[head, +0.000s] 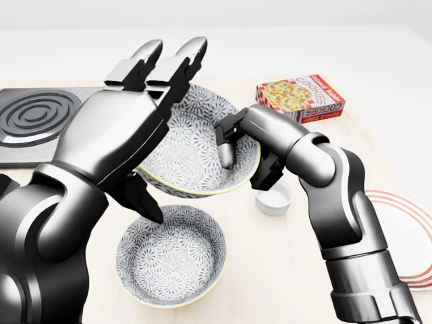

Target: Pick the akita bowl from table center and place it on the plate.

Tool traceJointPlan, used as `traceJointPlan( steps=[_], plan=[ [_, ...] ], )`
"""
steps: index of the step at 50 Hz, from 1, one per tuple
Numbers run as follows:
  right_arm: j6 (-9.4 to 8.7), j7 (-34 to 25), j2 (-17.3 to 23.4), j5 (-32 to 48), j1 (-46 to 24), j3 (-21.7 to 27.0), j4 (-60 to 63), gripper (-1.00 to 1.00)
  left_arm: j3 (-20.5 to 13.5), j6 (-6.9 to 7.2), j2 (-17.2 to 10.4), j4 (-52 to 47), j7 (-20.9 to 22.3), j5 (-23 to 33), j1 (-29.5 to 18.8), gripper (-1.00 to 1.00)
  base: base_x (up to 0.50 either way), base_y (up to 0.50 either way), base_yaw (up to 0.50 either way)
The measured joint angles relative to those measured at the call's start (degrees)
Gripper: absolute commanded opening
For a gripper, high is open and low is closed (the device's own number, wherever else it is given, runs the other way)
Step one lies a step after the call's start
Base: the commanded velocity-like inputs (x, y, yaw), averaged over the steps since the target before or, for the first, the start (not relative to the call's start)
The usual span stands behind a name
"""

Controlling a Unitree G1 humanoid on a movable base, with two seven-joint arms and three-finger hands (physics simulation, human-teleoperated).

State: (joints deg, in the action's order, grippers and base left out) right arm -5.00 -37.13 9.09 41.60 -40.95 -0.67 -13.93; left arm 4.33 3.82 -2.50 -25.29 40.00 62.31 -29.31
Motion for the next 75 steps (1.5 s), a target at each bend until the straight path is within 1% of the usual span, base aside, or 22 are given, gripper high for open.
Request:
traceJointPlan(
  steps=[3,4,9,15,24,28,33,42,50,63,75],
  plan=[
    [0.0,0.1,0.2,0.1,0.0,0.1,-0.2,-1.0,-0.1,1.09,-0.1,-1.2,0.0,-0.4,0.1,1.0,0.0,0.0,0.0],
    [0.0,0.2,0.2,0.2,0.0,0.1,-0.4,-1.0,-0.2,1.18,-0.2,-1.6,0.0,-0.5,0.2,1.0,0.0,0.0,0.0],
    [0.0,0.6,0.6,0.3,-0.1,0.3,-1.3,-1.0,-0.9,1.18,-0.9,-2.6,0.0,-1.6,0.2,1.0,0.0,0.0,0.0],
    [0.0,0.8,1.2,0.5,-0.3,0.6,-1.9,-1.0,-2.8,1.18,-2.3,-1.0,0.0,-4.0,-0.4,1.0,0.0,0.0,0.0],
    [0.0,0.2,2.5,1.2,-0.3,1.2,-1.6,-1.0,-6.6,1.18,-6.5,10.0,0.0,-13.5,-4.3,1.0,0.0,0.0,0.0],
    [0.0,-0.1,3.1,1.5,-0.1,1.5,-1.4,-1.0,-7.4,1.18,-7.9,12.5,0.0,-17.2,-4.9,1.0,0.0,0.0,0.0],
    [0.0,-0.4,4.0,1.9,0.5,2.1,-0.9,-1.0,-7.9,1.18,-8.9,13.3,0.0,-20.9,-4.9,1.0,0.0,0.0,0.0],
    [0.0,-1.6,6.0,2.2,2.6,3.5,1.9,-1.0,-7.9,1.18,-9.4,12.1,0.0,-24.8,-3.5,1.0,0.0,0.0,0.0],
    [0.0,-2.9,8.5,2.2,7.5,6.1,8.0,-1.0,-7.7,1.18,-9.4,11.6,0.0,-26.8,-2.3,1.0,0.0,0.0,0.0],
    [0.0,-2.9,13.1,0.5,16.8,12.8,15.9,-1.0,-7.5,1.18,-9.2,11.8,0.0,-28.4,-0.9,1.0,0.0,0.0,0.0],
    [0.0,-2.9,15.7,-0.9,22.1,17.3,17.9,-1.0,-7.3,1.18,-9.0,11.7,0.0,-29.0,0.0,1.0,0.0,0.0,0.0]
  ],
)
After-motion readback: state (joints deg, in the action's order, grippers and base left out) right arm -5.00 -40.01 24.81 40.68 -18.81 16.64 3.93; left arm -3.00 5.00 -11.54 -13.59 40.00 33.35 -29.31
